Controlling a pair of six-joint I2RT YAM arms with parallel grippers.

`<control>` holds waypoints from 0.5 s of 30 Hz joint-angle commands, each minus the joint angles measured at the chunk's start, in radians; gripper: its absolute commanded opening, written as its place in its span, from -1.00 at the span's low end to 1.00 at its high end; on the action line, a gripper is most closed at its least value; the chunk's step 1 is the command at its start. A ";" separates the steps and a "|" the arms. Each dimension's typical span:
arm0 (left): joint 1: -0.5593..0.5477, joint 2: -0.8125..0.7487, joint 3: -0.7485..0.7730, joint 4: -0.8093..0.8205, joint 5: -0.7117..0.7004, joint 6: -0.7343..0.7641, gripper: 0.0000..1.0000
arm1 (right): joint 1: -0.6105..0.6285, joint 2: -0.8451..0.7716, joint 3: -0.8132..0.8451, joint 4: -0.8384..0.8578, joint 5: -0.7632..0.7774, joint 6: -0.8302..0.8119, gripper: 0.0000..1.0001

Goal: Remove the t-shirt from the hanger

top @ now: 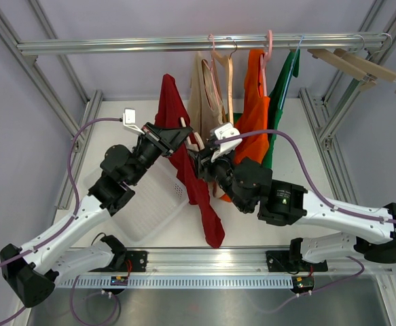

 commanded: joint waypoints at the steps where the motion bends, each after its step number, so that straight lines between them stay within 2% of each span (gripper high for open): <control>1: 0.002 -0.037 0.008 0.065 0.017 0.001 -1.00 | 0.006 0.002 0.045 0.041 0.085 -0.053 -0.17; 2: 0.001 -0.035 0.007 0.065 0.017 0.001 -1.00 | 0.006 0.006 0.047 0.046 0.096 -0.059 -0.23; 3: 0.002 -0.037 0.007 0.065 0.019 -0.002 -1.00 | 0.006 0.016 0.047 0.049 0.109 -0.070 -0.42; 6: 0.002 -0.042 0.002 0.069 0.019 -0.001 -1.00 | 0.005 0.029 0.045 0.055 0.136 -0.078 -0.73; 7: 0.002 -0.043 0.002 0.067 0.046 0.001 -1.00 | 0.006 0.030 0.042 0.061 0.145 -0.082 -0.95; 10: 0.001 -0.046 0.013 0.044 0.075 0.024 -1.00 | 0.006 0.019 0.022 0.092 0.148 -0.091 -1.00; 11: 0.001 -0.046 0.017 0.012 0.088 0.036 -0.94 | 0.006 0.016 0.016 0.142 0.146 -0.098 -1.00; 12: 0.002 -0.048 0.031 -0.005 0.103 0.068 -0.86 | 0.006 0.010 0.010 0.151 0.143 -0.105 -1.00; 15: 0.002 -0.057 0.065 -0.120 0.166 0.155 -0.01 | 0.006 0.010 0.017 0.170 0.145 -0.124 -1.00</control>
